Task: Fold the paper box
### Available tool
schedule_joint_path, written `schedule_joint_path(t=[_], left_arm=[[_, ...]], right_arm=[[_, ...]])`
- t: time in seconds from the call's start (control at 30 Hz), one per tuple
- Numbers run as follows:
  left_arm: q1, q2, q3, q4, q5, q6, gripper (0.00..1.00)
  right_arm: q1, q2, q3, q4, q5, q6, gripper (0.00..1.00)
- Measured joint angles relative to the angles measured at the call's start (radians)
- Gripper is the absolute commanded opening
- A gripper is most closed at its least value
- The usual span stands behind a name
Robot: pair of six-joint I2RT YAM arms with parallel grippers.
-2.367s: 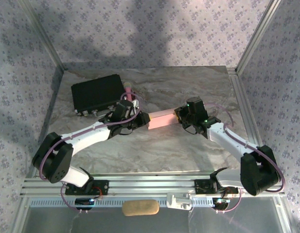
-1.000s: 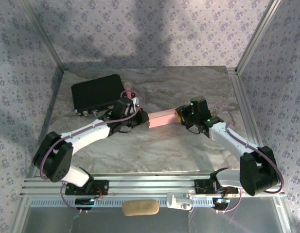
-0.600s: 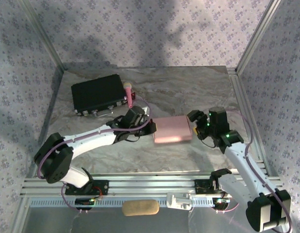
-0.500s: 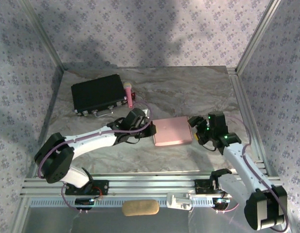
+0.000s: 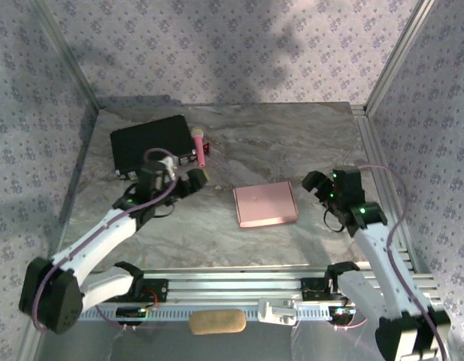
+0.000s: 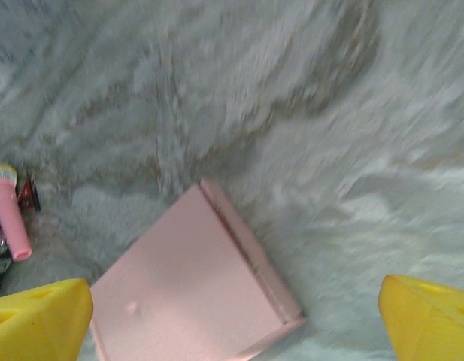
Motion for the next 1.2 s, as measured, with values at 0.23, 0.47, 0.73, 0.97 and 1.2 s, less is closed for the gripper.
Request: schedule_joint_path(t=[0.23, 0.47, 0.73, 0.97, 1.2], left_arm=[[0.208, -0.281, -0.062, -0.203, -0.135, 0.141, 1.0], [0.216, -0.491, -0.19, -0.307, -0.569, 0.219, 1.0], [0.217, -0.595, -0.357, -0.17, -0.718, 0.457, 1.0], [0.307, -0.321, -0.409, 0.186, -0.651, 0.68, 1.0], [0.368, -0.032, -0.417, 0.422, -0.534, 0.775, 1.0]], right_arm=[[-0.006, -0.293, -0.21, 0.186, 0.298, -0.186, 0.99], [-0.029, -0.212, -0.584, 0.65, 0.374, -0.493, 0.99], [-0.12, 0.155, -0.596, 1.091, 0.328, -0.601, 0.99], [-0.152, 0.457, -0.565, 1.358, 0.221, -0.692, 0.99], [-0.203, 0.713, -0.545, 1.619, 0.146, -0.715, 0.99]])
